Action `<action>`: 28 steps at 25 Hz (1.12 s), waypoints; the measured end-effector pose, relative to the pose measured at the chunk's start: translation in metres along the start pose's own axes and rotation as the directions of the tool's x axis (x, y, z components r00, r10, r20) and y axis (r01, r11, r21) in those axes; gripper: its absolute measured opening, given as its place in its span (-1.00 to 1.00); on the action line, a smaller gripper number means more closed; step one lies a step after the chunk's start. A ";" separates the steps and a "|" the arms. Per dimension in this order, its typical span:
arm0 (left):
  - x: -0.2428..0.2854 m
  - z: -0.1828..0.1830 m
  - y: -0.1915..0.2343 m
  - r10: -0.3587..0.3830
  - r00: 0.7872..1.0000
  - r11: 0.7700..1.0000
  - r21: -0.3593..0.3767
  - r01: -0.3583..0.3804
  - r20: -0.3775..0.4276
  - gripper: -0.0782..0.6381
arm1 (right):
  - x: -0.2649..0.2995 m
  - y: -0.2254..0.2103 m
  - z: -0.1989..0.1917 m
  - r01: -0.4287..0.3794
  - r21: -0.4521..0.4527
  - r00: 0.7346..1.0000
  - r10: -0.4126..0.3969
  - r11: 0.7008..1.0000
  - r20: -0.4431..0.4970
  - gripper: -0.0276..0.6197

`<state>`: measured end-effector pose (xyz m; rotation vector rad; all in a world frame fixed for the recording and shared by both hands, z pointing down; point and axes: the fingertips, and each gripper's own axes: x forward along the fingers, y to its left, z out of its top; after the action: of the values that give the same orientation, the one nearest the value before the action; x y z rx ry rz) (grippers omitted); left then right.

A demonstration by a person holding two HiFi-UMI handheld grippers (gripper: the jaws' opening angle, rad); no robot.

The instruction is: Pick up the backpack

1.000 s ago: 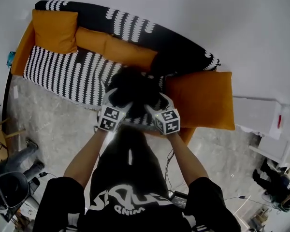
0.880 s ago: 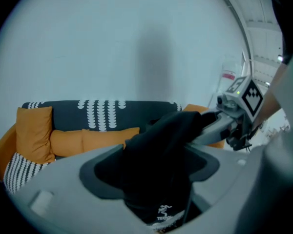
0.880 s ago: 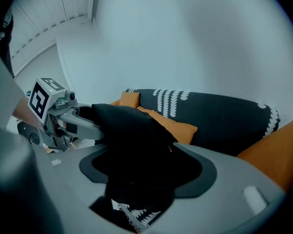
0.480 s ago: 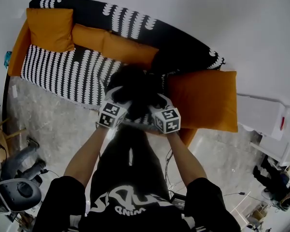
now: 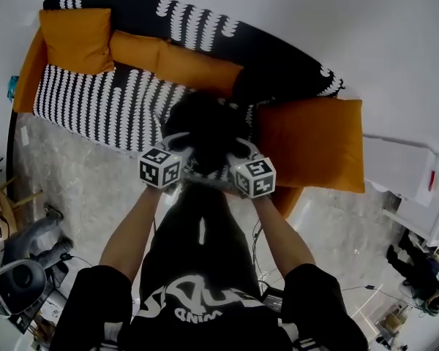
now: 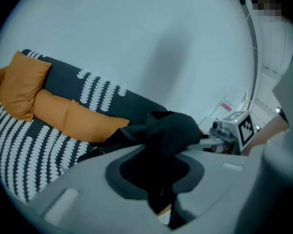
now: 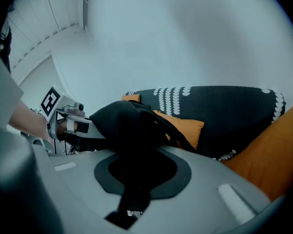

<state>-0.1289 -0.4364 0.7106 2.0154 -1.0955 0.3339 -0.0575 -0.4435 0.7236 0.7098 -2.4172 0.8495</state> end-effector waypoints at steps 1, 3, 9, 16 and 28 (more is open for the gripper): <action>-0.003 0.001 0.000 0.000 1.000 1.000 0.003 0.000 0.007 -0.58 | 0.000 0.003 0.001 0.003 -0.003 1.000 -0.003 1.000 0.002 -0.76; -0.009 0.005 -0.002 -0.011 1.000 1.000 0.002 0.011 0.019 -0.59 | -0.003 0.009 0.006 0.010 -0.010 1.000 -0.010 1.000 0.006 -0.76; -0.026 0.024 -0.014 -0.063 0.996 0.998 -0.014 0.064 0.065 -0.60 | -0.016 0.023 0.023 0.011 0.033 0.998 -0.013 0.999 0.056 -0.77; -0.053 0.041 -0.047 -0.072 0.996 0.993 0.095 0.067 0.052 -0.62 | -0.049 0.047 0.035 -0.025 -0.012 0.997 0.026 1.000 0.075 -0.78; -0.132 0.076 -0.143 -0.160 0.979 0.970 0.204 0.132 0.126 -0.74 | -0.147 0.107 0.088 0.018 -0.107 0.983 0.002 0.994 0.183 -0.77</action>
<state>-0.1031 -0.3728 0.5135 2.3104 -1.0244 0.2309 -0.0351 -0.3854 0.5312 0.7854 -2.5986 0.6689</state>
